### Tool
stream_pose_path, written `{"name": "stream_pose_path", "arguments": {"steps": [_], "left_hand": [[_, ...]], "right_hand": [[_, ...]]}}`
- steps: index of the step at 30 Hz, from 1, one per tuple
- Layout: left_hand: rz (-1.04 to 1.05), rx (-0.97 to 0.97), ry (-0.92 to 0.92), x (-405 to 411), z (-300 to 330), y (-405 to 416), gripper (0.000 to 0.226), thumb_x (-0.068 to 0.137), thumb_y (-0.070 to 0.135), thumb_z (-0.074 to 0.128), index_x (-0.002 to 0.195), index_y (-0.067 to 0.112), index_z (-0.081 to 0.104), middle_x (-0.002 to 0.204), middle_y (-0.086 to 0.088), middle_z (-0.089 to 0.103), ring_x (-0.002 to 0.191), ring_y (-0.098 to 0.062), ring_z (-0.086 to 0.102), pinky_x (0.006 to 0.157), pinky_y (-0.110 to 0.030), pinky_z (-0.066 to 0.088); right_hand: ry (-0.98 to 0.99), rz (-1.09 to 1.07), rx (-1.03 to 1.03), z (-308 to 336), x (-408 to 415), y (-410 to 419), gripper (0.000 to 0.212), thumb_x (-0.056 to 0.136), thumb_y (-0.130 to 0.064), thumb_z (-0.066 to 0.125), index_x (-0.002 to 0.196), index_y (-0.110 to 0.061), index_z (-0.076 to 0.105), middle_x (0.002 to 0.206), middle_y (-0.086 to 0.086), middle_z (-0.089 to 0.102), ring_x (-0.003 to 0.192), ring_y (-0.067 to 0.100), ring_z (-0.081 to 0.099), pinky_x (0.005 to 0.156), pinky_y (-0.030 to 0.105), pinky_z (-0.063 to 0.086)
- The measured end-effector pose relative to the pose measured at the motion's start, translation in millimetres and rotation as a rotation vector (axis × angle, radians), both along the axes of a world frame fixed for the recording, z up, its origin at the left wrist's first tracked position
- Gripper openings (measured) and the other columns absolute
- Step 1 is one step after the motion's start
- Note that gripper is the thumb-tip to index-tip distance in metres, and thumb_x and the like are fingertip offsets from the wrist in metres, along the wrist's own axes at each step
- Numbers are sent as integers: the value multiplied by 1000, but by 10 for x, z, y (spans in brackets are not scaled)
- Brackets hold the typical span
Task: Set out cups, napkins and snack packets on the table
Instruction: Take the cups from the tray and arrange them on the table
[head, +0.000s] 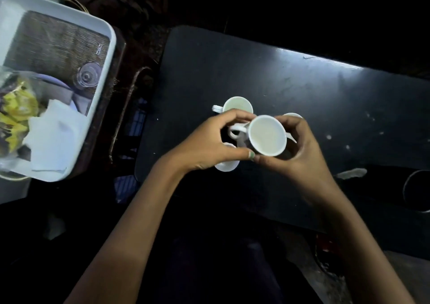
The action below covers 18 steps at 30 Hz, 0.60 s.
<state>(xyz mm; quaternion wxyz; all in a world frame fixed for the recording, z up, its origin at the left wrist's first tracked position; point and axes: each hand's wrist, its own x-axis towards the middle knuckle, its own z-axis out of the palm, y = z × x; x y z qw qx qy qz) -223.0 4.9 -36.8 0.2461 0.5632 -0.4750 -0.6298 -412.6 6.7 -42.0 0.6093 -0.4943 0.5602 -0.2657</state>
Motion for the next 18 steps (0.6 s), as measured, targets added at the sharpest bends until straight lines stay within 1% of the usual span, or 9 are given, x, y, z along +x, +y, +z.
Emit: {"name": "stream_pose_path", "arguments": {"steps": [2,3,6,8,9,11,14,16,18], "left_hand": [[-62,-29,-52,-177,-68,38,55,68,3,78,118,18,59,117,3,65,111,-11,59,100,-34,46],[-98,-49,-91,-260,-111,64,55,68,6,78,118,19,59,117,3,64,112,-13,58,100,-36,46],[-217,-71,-250,-465,-269,171,60,68,18,76,123,28,54,121,9,60,116,-15,50,101,-38,41],[-259,-52,-279,-571,-369,238,62,69,17,74,126,26,51,125,7,57,117,-15,49,101,-38,41],[-271,-40,-276,-609,-412,263,63,70,15,74,128,24,50,126,6,57,118,-15,49,101,-38,41],[-297,-26,-294,-656,-477,298,65,71,13,73,130,22,47,129,4,55,120,-16,49,101,-38,42],[-347,-30,-367,-687,-554,331,69,73,13,70,135,24,42,135,5,51,124,-18,46,103,-39,39],[-381,-38,-410,-708,-589,350,73,74,12,68,138,25,37,139,5,47,128,-18,41,106,-36,36],[-409,-56,-445,-746,-620,362,76,75,11,67,142,24,33,144,3,43,133,-18,36,110,-33,29]], "right_hand": [[40,-44,4,-93,-142,160,67,58,-13,87,113,-24,49,116,-11,60,106,2,59,83,9,45],[71,-60,0,-143,-199,235,68,58,-13,86,112,-25,48,116,-10,59,106,3,59,83,10,45],[127,-119,2,-291,-295,426,65,56,-19,83,108,-31,46,111,-10,59,101,2,59,83,15,47],[142,-146,1,-379,-318,509,62,56,-21,82,103,-37,45,107,-16,57,97,-4,58,79,9,45],[152,-151,-5,-426,-329,535,61,57,-20,81,102,-38,44,105,-18,56,95,-7,57,77,7,44],[168,-152,-9,-533,-351,571,62,58,-15,81,104,-35,44,104,-18,56,95,-7,56,76,6,43],[200,-149,2,-708,-382,605,64,62,-8,82,108,-29,43,105,-16,57,95,-2,58,77,11,47],[217,-147,15,-800,-381,617,65,62,-9,80,109,-31,40,106,-15,56,96,2,60,76,15,49],[230,-152,24,-873,-381,623,67,62,-12,79,110,-31,37,108,-11,55,99,8,59,78,19,48]]}}
